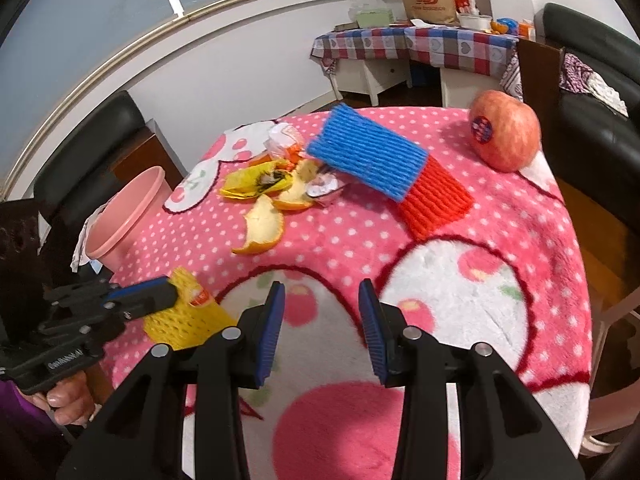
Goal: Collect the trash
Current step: 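Lower the left gripper onto the yellow foam net and close it, then close the right gripper on the orange peel on the tablecloth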
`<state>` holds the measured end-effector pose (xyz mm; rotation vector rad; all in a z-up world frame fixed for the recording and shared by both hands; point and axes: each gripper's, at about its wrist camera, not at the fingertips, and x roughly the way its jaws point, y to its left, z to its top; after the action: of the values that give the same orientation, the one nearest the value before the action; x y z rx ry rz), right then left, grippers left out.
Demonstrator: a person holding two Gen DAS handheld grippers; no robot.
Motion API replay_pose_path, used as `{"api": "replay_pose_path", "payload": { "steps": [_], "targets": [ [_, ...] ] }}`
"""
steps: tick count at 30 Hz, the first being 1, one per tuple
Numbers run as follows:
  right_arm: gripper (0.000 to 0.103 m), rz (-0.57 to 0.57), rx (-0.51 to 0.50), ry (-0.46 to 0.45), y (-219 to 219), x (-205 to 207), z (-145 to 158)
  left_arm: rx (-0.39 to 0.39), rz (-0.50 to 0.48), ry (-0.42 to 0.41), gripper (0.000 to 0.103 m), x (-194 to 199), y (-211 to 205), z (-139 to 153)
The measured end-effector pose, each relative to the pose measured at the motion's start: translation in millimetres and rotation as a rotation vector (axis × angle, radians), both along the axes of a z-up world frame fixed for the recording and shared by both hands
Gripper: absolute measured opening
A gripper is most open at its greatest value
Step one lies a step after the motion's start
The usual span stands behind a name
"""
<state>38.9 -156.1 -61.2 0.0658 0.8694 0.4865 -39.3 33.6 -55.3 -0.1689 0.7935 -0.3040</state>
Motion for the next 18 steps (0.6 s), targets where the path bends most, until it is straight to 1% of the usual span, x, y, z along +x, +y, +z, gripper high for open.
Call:
{"api": "replay_pose_path", "payload": {
  "steps": [5, 9, 12, 15, 18],
  "targets": [
    [0.039, 0.026, 0.039, 0.035, 13.6, 10.5, -1.9, 0.005, 0.068, -0.045, 0.007, -6.8, 21.2, 14.1],
    [0.039, 0.039, 0.085, 0.073, 24.6, 22.2, -5.0, -0.007, 0.122, -0.063, 0.007, -10.7, 38.5, 19.7],
    [0.039, 0.027, 0.109, 0.105, 33.0, 37.1, -8.9, -0.015, 0.154, -0.067, 0.007, -13.9, 50.0, 21.1],
    [0.039, 0.016, 0.098, 0.122, 43.5, 51.1, -14.1, -0.024, 0.177, -0.065, 0.007, -16.6, 58.8, 20.2],
    [0.039, 0.010, 0.051, 0.127, 54.6, 60.3, -21.4, -0.031, 0.192, -0.061, 0.007, -19.0, 65.2, 17.7]
  ]
}}
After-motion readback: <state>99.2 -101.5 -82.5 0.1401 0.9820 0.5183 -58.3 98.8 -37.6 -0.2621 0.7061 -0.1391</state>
